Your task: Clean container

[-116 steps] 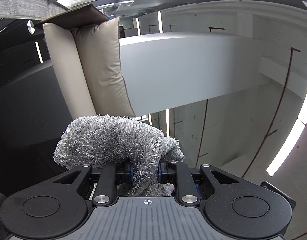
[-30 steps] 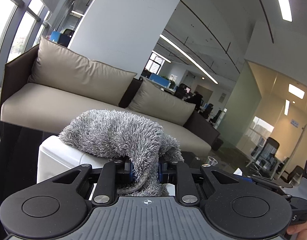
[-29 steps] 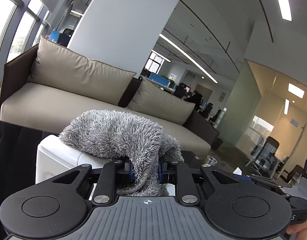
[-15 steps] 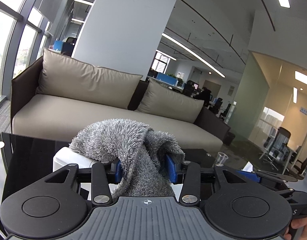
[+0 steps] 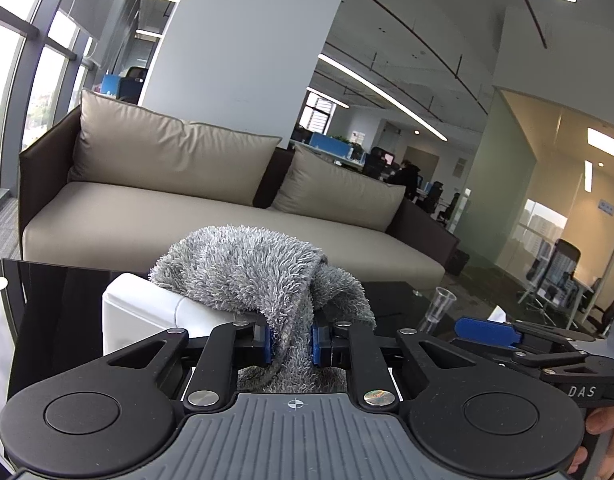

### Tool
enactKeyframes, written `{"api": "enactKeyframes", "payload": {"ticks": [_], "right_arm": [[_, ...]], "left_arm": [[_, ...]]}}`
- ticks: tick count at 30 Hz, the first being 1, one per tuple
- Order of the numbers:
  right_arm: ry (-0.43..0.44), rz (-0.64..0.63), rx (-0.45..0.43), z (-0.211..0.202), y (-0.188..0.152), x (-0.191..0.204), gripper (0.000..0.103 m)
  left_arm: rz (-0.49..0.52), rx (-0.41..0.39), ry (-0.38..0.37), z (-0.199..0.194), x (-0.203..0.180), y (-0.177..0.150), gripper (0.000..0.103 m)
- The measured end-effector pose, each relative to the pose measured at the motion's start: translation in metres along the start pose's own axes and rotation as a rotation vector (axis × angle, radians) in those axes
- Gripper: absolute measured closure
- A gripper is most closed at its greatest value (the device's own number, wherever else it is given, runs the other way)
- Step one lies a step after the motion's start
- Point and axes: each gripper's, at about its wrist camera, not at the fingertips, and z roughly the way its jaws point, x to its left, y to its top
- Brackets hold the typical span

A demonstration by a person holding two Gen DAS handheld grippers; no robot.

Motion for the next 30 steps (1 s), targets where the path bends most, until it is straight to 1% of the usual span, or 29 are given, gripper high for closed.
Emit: {"api": "enactKeyframes", "payload": {"ticks": [1,7,10,14,17,19,22,28,30], "right_arm": [[-0.003,0.004,0.001,0.000,-0.001,-0.001,0.030],[-0.013,0.022,0.009,0.002,-0.004,-0.006,0.030],[-0.019,0.035,0.011,0.001,-0.006,-0.009,0.030],[-0.032,0.047,0.012,-0.002,-0.008,-0.015,0.030],[-0.040,0.057,0.010,-0.004,-0.009,-0.019,0.030],[-0.040,0.067,0.010,-0.005,-0.010,-0.021,0.030],[-0.040,0.072,0.011,-0.004,-0.013,-0.022,0.030],[-0.030,0.077,0.010,-0.003,-0.017,-0.020,0.030],[-0.025,0.078,0.011,-0.002,-0.018,-0.019,0.030]], "left_arm": [[0.005,0.004,-0.007,0.006,0.005,0.003,0.088],[0.026,0.020,-0.055,0.011,-0.009,-0.002,0.088],[0.061,0.027,-0.056,0.017,-0.020,-0.005,0.088],[0.147,0.027,-0.028,0.019,-0.035,-0.010,0.088],[0.199,0.023,-0.006,0.015,-0.040,-0.014,0.088],[0.205,0.019,0.003,0.010,-0.040,-0.020,0.088],[0.190,0.014,0.024,0.003,-0.029,-0.020,0.088],[0.172,0.004,0.107,-0.002,-0.002,-0.013,0.087],[0.154,-0.001,0.139,-0.001,0.011,-0.005,0.087]]}}
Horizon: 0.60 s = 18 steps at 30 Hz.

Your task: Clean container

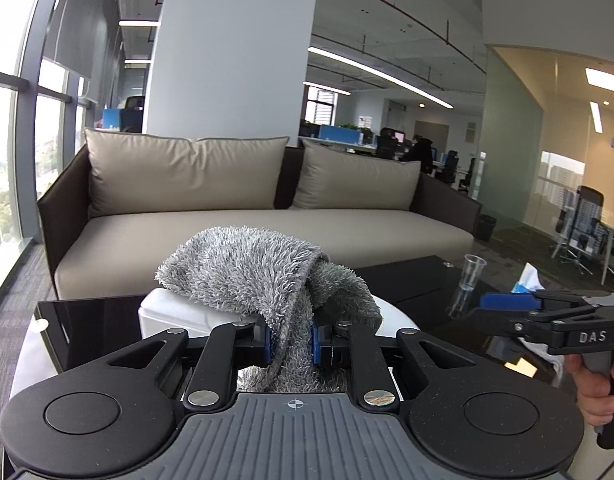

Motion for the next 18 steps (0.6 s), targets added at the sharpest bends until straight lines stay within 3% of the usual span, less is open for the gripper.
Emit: {"api": "enactKeyframes", "payload": {"ticks": [7,18], "right_arm": [[0.007,0.001,0.000,0.001,-0.002,0.000,0.030],[0.000,0.013,0.014,0.002,-0.010,-0.006,0.030]], "left_arm": [[-0.042,0.006,0.024,0.022,0.016,0.018,0.087],[0.055,0.003,-0.050,0.035,-0.036,0.014,0.087]]}}
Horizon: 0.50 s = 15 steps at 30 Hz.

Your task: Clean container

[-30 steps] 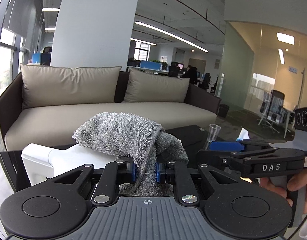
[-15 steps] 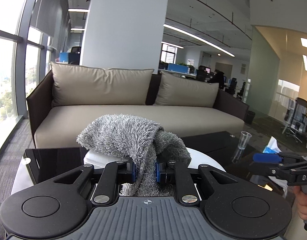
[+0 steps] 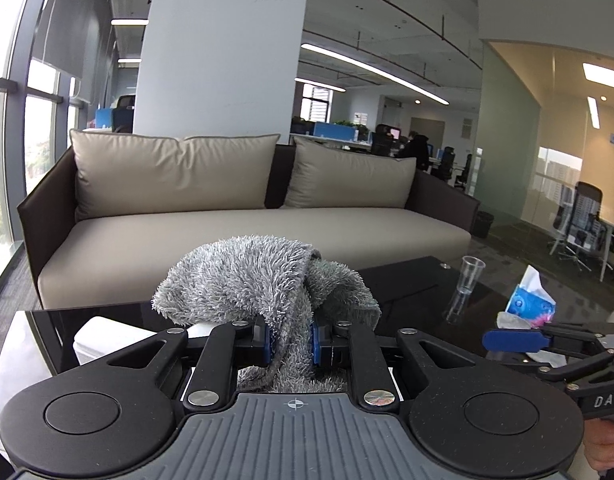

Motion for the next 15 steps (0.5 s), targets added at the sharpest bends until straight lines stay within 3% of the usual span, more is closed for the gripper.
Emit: {"api": "enactKeyframes", "payload": {"ticks": [8,15], "right_arm": [[-0.007,0.023,0.016,0.002,-0.011,-0.006,0.030],[0.005,0.019,0.027,0.004,-0.019,-0.001,0.030]], "left_arm": [[0.045,-0.022,-0.032,-0.021,-0.017,-0.022,0.087],[-0.001,-0.025,0.007,-0.033,0.010,-0.026,0.087]]}}
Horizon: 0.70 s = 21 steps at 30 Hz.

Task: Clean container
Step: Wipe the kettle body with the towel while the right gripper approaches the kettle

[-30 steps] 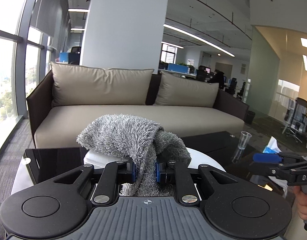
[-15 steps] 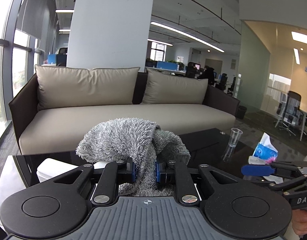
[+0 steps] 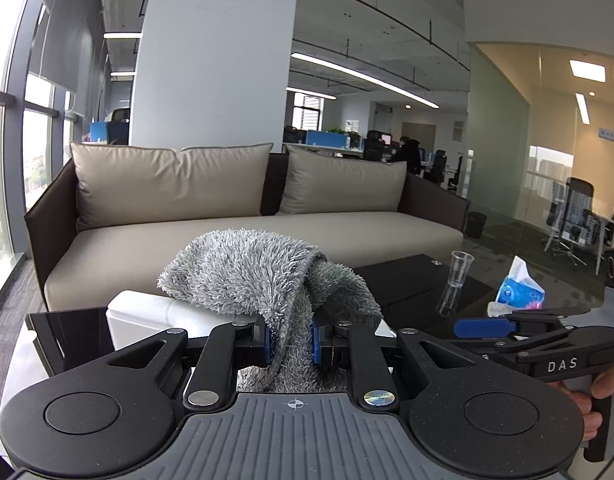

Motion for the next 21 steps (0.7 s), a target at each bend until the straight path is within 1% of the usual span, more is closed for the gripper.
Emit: {"api": "enactKeyframes", "payload": {"ticks": [10,16,21], "right_arm": [[0.025,-0.002,0.006,0.000,-0.008,0.014,0.030],[0.048,0.007,0.008,-0.003,-0.023,0.025,0.030],[0.046,-0.011,0.016,-0.001,-0.038,0.041,0.029]], "left_arm": [[-0.085,-0.014,0.052,0.008,0.037,0.009,0.087],[-0.104,-0.040,0.100,0.003,0.049,0.006,0.087],[-0.129,-0.063,0.141,-0.004,0.061,0.000,0.087]]}}
